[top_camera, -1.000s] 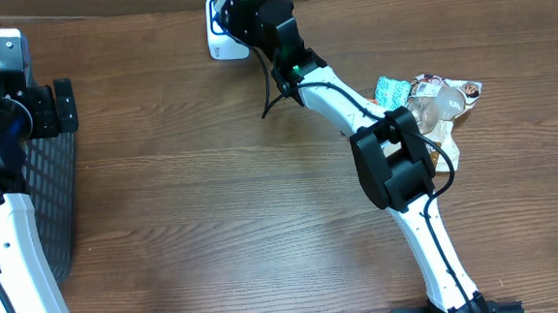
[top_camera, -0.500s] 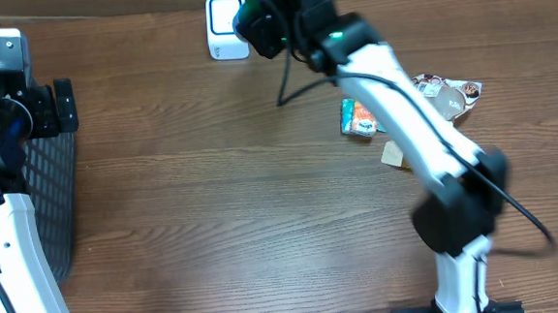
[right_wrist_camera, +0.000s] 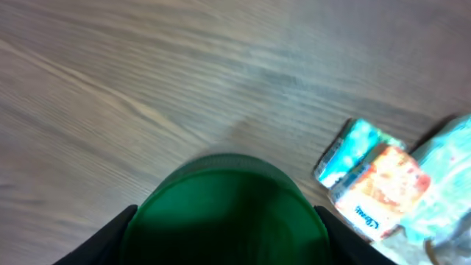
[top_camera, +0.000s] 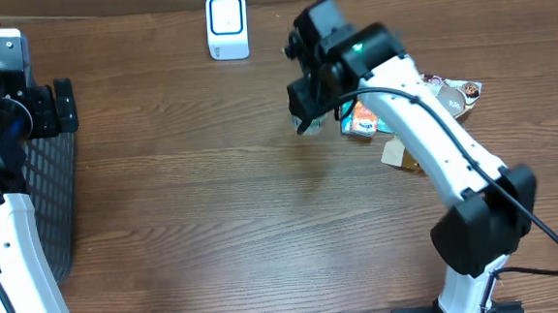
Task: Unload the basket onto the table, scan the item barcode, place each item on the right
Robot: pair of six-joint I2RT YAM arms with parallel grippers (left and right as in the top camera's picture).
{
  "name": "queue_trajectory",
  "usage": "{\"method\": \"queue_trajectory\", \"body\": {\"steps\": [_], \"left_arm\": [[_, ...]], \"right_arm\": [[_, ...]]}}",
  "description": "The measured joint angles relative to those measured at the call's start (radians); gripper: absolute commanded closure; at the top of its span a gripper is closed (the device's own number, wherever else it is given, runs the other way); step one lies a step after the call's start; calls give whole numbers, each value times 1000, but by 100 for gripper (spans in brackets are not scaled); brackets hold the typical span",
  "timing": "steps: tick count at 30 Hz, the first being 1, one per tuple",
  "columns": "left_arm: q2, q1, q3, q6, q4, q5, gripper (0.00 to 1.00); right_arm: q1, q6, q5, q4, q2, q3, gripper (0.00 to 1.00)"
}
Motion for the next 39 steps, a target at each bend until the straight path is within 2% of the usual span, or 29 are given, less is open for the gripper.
{"method": "queue_trajectory", "body": {"steps": [8, 19, 21, 25, 27, 30, 34, 39], "left_arm": [[0, 0, 0, 0, 0, 0, 0], [0, 0, 0, 0, 0, 0, 1], [0, 0, 0, 0, 0, 0, 0], [0, 0, 0, 0, 0, 0, 1], [0, 0, 0, 0, 0, 0, 0], [0, 0, 0, 0, 0, 0, 0], [0, 0, 0, 0, 0, 0, 0], [0, 0, 0, 0, 0, 0, 0]], "right_arm": [[0, 7, 87, 288, 3, -260, 68], [-22, 9, 203, 455, 3, -418, 66], [-32, 9, 205, 472, 3, -432, 59], [-39, 10, 208, 481, 3, -433, 55], [-39, 10, 207, 482, 3, -433, 42], [-39, 10, 197, 478, 3, -433, 34], [-39, 12, 167, 410, 3, -408, 27], [-40, 31, 141, 277, 3, -261, 10]]}}
